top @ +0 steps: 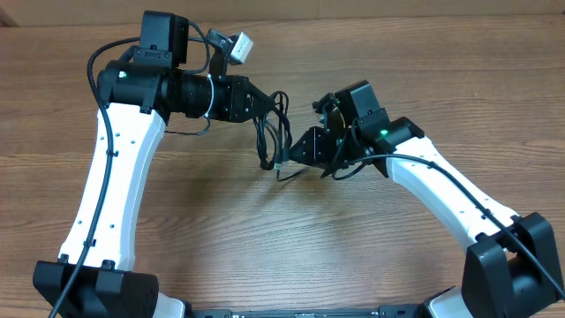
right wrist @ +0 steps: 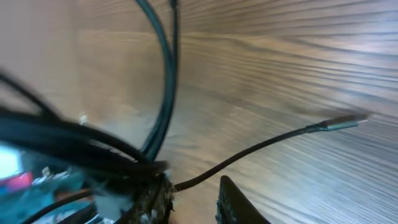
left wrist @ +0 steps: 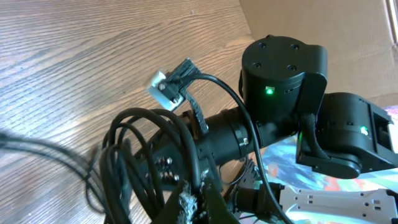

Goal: Untangle cables

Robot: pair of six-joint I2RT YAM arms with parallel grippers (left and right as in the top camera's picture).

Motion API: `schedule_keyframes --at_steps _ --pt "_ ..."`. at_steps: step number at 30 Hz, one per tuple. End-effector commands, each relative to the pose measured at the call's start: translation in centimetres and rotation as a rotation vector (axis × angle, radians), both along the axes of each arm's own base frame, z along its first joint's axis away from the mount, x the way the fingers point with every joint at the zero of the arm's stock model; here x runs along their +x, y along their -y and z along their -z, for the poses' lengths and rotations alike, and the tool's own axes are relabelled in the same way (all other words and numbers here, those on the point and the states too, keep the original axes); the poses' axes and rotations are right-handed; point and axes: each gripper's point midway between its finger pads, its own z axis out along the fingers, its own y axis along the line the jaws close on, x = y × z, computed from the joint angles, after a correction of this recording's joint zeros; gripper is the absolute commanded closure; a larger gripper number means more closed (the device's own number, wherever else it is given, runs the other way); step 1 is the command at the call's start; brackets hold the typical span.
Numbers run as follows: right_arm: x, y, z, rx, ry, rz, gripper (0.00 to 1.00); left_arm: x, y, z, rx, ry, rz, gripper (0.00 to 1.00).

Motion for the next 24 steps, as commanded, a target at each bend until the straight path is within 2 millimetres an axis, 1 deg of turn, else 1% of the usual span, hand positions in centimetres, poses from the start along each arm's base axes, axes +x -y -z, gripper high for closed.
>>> schedule_keyframes --at_steps 1,2,4,7,9,12,15,17,19,20,21,24 --pt "-0.9 -2.5 -3.7 0.189 0.015 -0.12 0.76 -0.4 0.5 -1.3 -0.042 0.006 0.021 0.96" --pt "-0.8 -2.8 -4.4 0.222 0.028 -0.134 0.76 -0.5 0.5 -1.2 -0.041 -0.001 0.021 0.96" --pt "-0.3 -3.1 -5.0 0.247 0.027 -0.114 0.76 -0.9 0.7 -0.8 -0.038 -0.019 0.029 0.96" --pt "0.4 -3.7 -5.9 0.28 0.035 -0.088 0.76 -1.6 1.7 -0.4 -0.036 -0.033 0.06 0.96" --pt "0.9 -3.9 -6.2 0.287 0.039 -0.062 0.76 -2.2 2.7 -0.7 -0.052 -0.031 0.094 0.96" --pt "2.1 -3.4 -5.4 0.237 0.032 0.028 0.76 -2.9 3.7 -1.9 -0.123 -0.026 0.146 0.96" --pt "3.5 -2.1 -3.7 0.141 0.021 0.156 0.76 -3.4 4.2 -3.2 -0.201 -0.034 0.18 0.96" --pt "4.0 -1.6 -3.3 0.109 0.031 0.19 0.76 -3.3 4.2 -3.4 -0.212 -0.056 0.167 0.96" --pt "4.1 -1.5 -3.4 0.116 0.03 0.189 0.76 -2.9 3.9 -3.4 -0.213 -0.07 0.144 0.96" --pt "4.0 -1.6 -3.8 0.13 0.032 0.181 0.76 -2.6 3.8 -3.3 -0.208 -0.072 0.13 0.96" --pt "4.0 -1.5 -4.5 0.157 0.039 0.168 0.75 -2.2 3.4 -3.1 -0.195 -0.072 0.107 0.96" --pt "3.4 -1.0 -7.6 0.237 0.078 0.119 0.62 -0.4 1.9 -1.5 -0.091 -0.063 0.001 0.96"
